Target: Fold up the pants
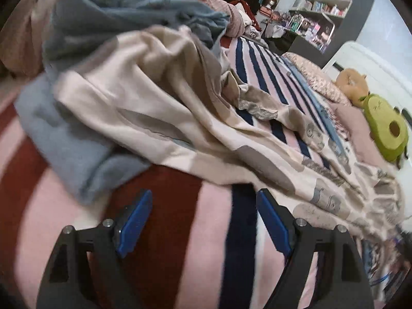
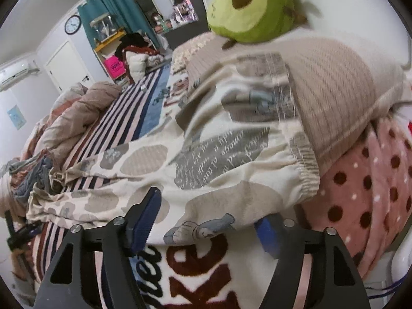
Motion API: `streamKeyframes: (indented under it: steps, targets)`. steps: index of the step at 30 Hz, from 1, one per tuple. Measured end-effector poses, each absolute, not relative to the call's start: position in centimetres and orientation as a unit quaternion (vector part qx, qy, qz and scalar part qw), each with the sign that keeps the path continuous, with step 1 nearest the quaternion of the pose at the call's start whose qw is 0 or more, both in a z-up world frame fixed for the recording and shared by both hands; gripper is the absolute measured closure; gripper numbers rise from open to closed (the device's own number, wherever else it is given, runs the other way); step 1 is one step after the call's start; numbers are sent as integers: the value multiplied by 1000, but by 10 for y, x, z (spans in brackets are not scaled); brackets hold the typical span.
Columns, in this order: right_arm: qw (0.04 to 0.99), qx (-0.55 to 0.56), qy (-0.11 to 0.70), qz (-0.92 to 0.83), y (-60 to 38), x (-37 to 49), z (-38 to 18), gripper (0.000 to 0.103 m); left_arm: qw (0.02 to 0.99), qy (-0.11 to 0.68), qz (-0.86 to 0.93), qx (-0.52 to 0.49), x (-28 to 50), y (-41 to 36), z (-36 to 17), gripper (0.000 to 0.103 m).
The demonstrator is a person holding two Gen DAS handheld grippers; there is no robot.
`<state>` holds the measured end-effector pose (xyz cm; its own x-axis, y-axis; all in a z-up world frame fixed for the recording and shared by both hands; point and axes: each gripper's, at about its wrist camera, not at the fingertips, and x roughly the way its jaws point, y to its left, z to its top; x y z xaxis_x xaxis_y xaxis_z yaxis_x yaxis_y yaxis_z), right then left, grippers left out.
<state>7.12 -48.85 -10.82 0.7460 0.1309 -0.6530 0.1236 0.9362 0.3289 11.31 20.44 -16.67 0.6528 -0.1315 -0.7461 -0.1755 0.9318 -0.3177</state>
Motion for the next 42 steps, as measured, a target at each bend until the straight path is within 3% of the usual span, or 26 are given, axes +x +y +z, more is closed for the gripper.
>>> streamKeyframes:
  steps: [6, 9, 11, 13, 15, 18, 27, 35, 42]
  targets:
    - [910, 188, 369, 16, -485, 78, -119, 36, 899, 393, 36, -191, 147, 198, -176, 28]
    - [909, 197, 368, 21, -485, 82, -120, 37, 901, 385, 38, -194, 162, 198, -175, 51]
    - [908, 203, 365, 22, -486, 85, -120, 46, 900, 385, 37, -201, 172, 198, -176, 78]
    - [910, 203, 360, 19, -485, 88, -119, 78, 901, 384, 31, -199, 178, 194, -175, 96]
    - [914, 192, 356, 11, -484, 89, -116, 95, 912, 370, 37, -173, 176, 185, -167, 98]
    - [921, 187, 342, 10, -485, 88, -107, 98, 926, 347, 45, -145, 164, 177, -149, 98]
    - [939, 170, 296, 35, -482, 91, -56, 99, 950, 296, 47, -91, 150, 169, -82, 98]
    - [935, 134, 326, 44, -478, 146, -22, 99, 953, 282, 20, -106, 223, 140, -60, 98]
    - [932, 51, 358, 1, -476, 200, -18, 98, 950, 300, 44, -74, 307, 114, -74, 97]
